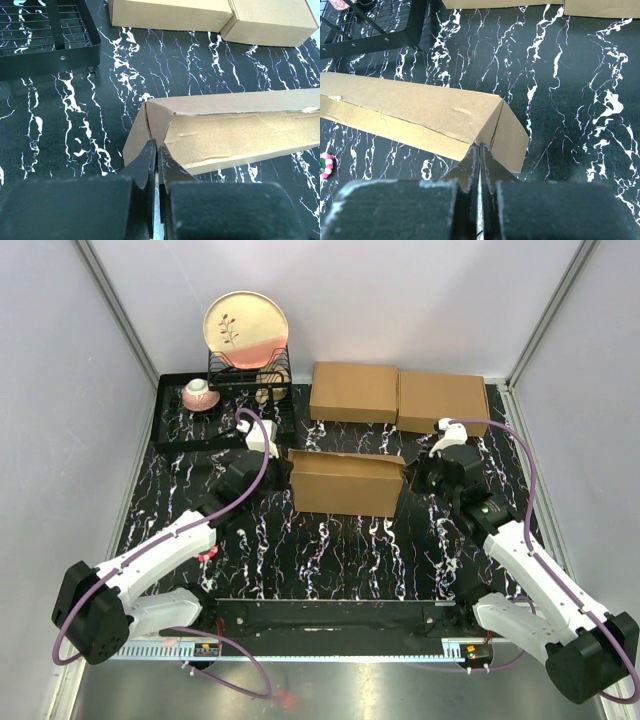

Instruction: Fold the paper box

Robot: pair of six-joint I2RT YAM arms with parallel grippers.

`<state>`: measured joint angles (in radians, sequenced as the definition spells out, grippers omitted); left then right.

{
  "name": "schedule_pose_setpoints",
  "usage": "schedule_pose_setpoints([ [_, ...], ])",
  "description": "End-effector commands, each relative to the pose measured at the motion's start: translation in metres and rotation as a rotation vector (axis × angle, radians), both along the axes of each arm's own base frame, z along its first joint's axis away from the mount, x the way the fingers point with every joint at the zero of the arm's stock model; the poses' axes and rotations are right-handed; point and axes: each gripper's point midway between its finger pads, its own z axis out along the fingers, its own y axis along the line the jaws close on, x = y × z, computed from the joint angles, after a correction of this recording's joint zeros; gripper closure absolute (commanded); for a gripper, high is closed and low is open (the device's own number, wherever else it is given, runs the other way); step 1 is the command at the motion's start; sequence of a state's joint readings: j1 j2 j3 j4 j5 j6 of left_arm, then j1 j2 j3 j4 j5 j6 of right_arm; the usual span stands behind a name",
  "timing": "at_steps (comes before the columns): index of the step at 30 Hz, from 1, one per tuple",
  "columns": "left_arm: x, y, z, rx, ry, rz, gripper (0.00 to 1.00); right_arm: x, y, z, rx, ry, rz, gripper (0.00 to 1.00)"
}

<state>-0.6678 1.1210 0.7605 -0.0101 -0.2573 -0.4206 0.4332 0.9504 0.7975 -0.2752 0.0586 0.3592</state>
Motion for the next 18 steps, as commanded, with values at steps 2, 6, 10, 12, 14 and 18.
schedule_pose_setpoints([
  [2, -0.018, 0.014, -0.054, 0.110, 0.150, 0.008, 1.00, -0.013, -0.012, -0.040, -0.058, 0.114, -0.034, 1.00],
  [6, -0.018, 0.016, -0.051, 0.109, 0.148, 0.017, 0.92, -0.015, -0.014, -0.044, -0.064, 0.121, -0.038, 1.00],
  [10, -0.017, 0.020, -0.034, 0.111, 0.105, 0.030, 0.72, -0.013, -0.015, -0.039, -0.069, 0.114, -0.044, 1.00],
  [12, -0.015, 0.022, -0.025, 0.110, 0.082, 0.032, 0.65, -0.013, -0.015, -0.036, -0.067, 0.110, -0.044, 1.00],
  [14, -0.015, 0.025, -0.014, 0.104, 0.057, 0.039, 0.61, -0.011, -0.014, -0.033, -0.066, 0.105, -0.046, 1.00],
  [18, -0.015, 0.029, 0.005, 0.104, 0.003, 0.039, 0.60, -0.010, -0.013, -0.030, -0.064, 0.101, -0.042, 1.00],
])
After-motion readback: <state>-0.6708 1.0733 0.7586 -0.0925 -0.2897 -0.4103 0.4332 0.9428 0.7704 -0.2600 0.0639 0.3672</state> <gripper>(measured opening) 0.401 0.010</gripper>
